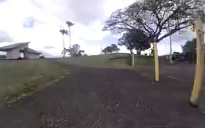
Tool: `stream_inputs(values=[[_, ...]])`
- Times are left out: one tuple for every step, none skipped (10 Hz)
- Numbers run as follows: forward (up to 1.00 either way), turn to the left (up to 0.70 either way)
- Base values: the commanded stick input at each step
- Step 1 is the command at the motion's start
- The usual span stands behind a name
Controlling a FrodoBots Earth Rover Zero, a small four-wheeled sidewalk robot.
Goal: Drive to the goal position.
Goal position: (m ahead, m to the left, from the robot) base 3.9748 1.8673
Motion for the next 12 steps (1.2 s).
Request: stream_inputs(values=[[0.7, 0.0], [0.7, 0.0], [0.7, 0.0], [0.7, 0.0], [0.7, 0.0], [0.7, 0.0], [0.7, 0.0], [0.7, 0.0], [0.7, 0.0], [0.7, 0.0], [0.7, 0.0], [0.7, 0.0]])
